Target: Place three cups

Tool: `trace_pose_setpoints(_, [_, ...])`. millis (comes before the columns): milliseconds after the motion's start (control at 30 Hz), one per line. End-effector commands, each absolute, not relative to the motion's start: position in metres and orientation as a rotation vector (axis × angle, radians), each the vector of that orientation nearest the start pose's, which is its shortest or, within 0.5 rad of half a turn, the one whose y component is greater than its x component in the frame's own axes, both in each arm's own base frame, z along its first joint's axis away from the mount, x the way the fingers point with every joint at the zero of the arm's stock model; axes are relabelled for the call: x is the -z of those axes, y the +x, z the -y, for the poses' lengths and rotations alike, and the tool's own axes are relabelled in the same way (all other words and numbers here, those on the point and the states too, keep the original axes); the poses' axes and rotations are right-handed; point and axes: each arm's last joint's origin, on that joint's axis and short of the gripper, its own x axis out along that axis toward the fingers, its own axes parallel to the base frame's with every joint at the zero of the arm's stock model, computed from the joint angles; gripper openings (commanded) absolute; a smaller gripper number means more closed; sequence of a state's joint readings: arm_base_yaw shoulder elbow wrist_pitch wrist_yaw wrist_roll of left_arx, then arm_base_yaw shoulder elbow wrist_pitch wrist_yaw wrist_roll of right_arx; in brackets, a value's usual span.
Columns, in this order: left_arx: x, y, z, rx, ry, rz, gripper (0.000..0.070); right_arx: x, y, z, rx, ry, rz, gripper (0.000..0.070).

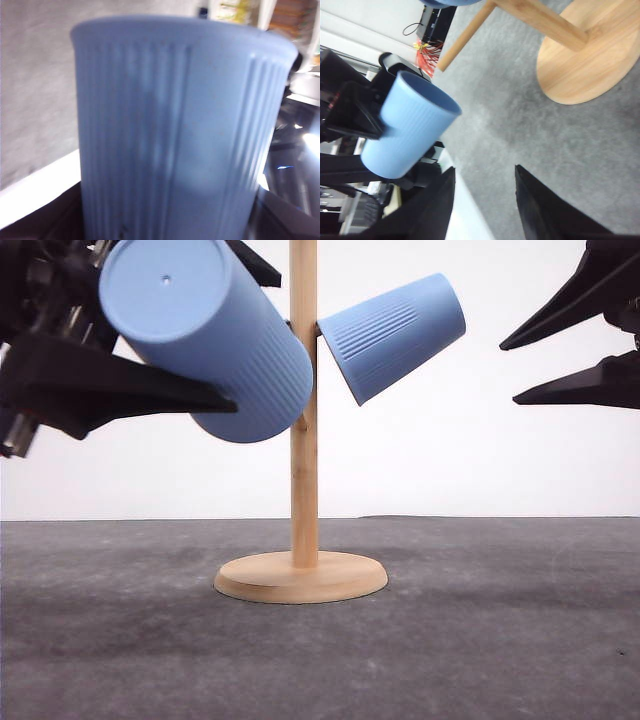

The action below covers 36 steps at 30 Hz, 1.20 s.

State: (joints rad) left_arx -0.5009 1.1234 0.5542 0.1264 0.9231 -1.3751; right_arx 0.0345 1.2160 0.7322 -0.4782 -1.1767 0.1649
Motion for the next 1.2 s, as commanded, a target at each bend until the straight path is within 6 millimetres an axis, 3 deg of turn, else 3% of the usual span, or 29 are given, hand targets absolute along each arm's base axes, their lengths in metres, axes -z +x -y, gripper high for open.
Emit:
trace_pose_setpoints(0, [-0.227,0.191,0.127,0.859,-1.244,-1.347,0.0389,-0.228,0.219,-0.034,-1.054,0.659,-0.932,0.0241])
trace_pose_setpoints(400, [-0.204,0.23,0.14,0.869,-1.333,-1.351,0.0389,-0.228,0.219,-0.034,-1.052,0.661,-0.936,0.0241])
trace_pose_setpoints(767, [-0.204,0.273,0.161,0.894,-1.312,-1.347,0.0395,-0.227,0.219,-0.034,-1.05,0.666,-0.944,0.0241])
trace_pose_setpoints(1000, [-0.2,0.277,0.16,0.862,-1.317,-1.36,0.0396,-0.227,0.218,-0.034,-1.048,0.671,-0.953,0.0241])
trace_pose_setpoints(1067, [-0.199,0.277,0.158,0.86,-1.31,-1.355,0.0416,-0.227,0.218,-0.035,-1.048,0.671,-0.953,0.0241])
trace_pose_setpoints(1167, [-0.198,0.278,0.156,0.864,-1.299,-1.348,0.0559,-0.227,0.218,-0.035,-1.048,0.671,-0.953,0.0241])
